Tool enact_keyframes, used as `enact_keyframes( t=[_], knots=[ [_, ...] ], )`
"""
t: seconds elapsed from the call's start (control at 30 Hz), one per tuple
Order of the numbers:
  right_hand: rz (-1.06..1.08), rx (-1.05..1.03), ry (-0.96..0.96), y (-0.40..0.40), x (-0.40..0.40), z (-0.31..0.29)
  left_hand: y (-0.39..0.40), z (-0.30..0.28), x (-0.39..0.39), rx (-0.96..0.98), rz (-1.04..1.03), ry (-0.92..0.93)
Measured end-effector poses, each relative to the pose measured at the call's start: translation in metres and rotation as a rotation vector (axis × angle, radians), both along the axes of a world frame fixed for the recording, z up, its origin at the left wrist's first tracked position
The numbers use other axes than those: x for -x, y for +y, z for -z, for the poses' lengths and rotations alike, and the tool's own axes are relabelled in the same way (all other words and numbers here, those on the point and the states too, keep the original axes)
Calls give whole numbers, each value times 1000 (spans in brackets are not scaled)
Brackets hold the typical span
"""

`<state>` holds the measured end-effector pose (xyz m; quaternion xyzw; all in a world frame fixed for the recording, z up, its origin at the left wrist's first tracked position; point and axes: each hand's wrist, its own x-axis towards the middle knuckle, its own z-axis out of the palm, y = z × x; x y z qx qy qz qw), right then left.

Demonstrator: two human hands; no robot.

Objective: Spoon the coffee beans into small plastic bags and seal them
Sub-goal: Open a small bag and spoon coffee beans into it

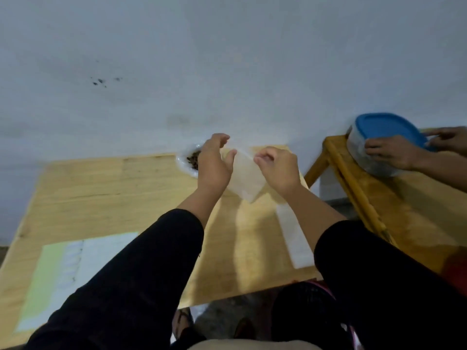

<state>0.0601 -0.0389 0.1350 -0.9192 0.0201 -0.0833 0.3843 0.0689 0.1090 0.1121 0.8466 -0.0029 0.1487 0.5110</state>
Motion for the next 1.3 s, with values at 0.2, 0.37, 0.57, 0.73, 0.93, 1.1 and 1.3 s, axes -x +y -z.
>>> enact_keyframes(
  t=[0.2, 0.37, 0.57, 0.73, 0.93, 1.1, 1.3],
  knots=[
    [-17, -579, 99, 93, -16, -16, 67, -23, -1, 240, -110, 159],
    [-100, -843, 231, 142, -15, -24, 110, -26, -3, 288, -82, 145],
    [-141, -881, 283, 168, -25, -28, 136, -25, -9, 363, -95, 135],
    [-166, -710, 269, 174, -40, -30, 143, -29, -20, 515, -95, 170],
    [-255, -565, 217, 179, -60, -27, 150, -43, -37, 418, -199, 192],
    [-218, -431, 159, 181, -73, -26, 149, -39, -43, 262, -195, 163],
    [-236, -412, 109, 178, -80, -19, 144, -30, -46, 105, -126, 100]
  ],
)
